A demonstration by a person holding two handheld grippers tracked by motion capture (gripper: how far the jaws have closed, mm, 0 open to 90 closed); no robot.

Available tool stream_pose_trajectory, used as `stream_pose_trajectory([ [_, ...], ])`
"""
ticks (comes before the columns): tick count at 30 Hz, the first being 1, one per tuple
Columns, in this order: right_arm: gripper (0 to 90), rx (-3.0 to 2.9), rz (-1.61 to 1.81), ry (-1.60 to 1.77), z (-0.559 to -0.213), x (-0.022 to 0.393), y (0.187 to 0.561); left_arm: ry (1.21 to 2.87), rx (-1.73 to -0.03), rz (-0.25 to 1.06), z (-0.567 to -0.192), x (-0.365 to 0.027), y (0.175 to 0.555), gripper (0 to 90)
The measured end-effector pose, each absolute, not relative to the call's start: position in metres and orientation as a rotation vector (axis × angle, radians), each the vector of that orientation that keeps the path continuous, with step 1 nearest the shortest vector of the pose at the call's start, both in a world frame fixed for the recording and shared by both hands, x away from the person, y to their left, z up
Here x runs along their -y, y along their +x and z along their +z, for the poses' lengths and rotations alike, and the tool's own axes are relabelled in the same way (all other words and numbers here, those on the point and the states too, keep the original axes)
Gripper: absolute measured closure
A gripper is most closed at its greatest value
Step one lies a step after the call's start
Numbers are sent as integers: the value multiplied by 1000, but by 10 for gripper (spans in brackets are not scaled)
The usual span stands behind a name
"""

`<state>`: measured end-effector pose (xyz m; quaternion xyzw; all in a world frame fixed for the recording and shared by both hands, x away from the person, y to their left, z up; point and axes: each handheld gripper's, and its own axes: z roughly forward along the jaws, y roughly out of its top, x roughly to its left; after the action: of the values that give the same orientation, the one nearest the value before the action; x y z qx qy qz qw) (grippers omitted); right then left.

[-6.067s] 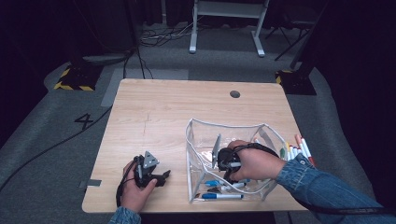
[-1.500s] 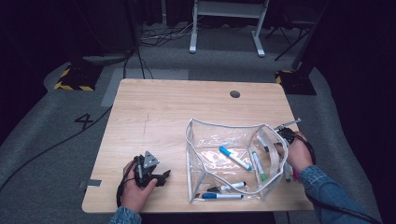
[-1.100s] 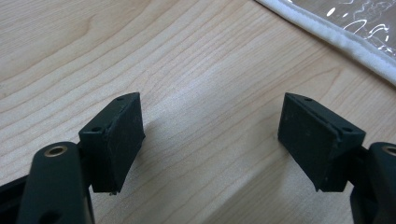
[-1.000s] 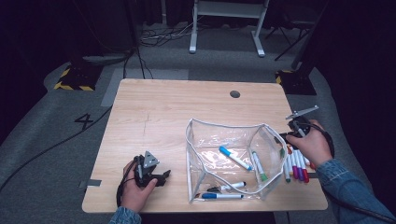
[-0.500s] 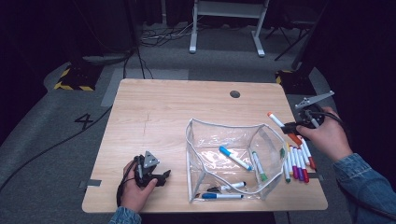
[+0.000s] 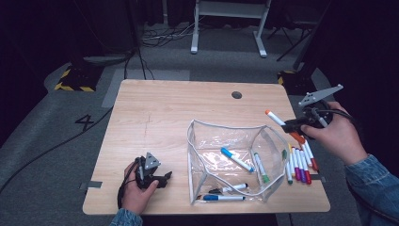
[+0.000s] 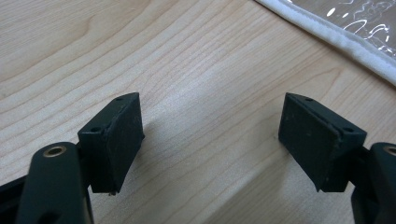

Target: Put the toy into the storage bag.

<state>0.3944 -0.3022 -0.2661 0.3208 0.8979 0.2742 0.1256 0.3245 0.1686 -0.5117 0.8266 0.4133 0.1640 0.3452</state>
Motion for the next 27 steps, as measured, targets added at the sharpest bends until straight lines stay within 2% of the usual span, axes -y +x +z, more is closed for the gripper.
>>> stream_pose_trajectory([
  [11,768,-2751,784,741,-258,267,371,2146,-1073,426,-512,-169,325,224],
  [27,768,-2934,781,444,-268,218,348,2146,-1073,426,-512,-169,325,223],
])
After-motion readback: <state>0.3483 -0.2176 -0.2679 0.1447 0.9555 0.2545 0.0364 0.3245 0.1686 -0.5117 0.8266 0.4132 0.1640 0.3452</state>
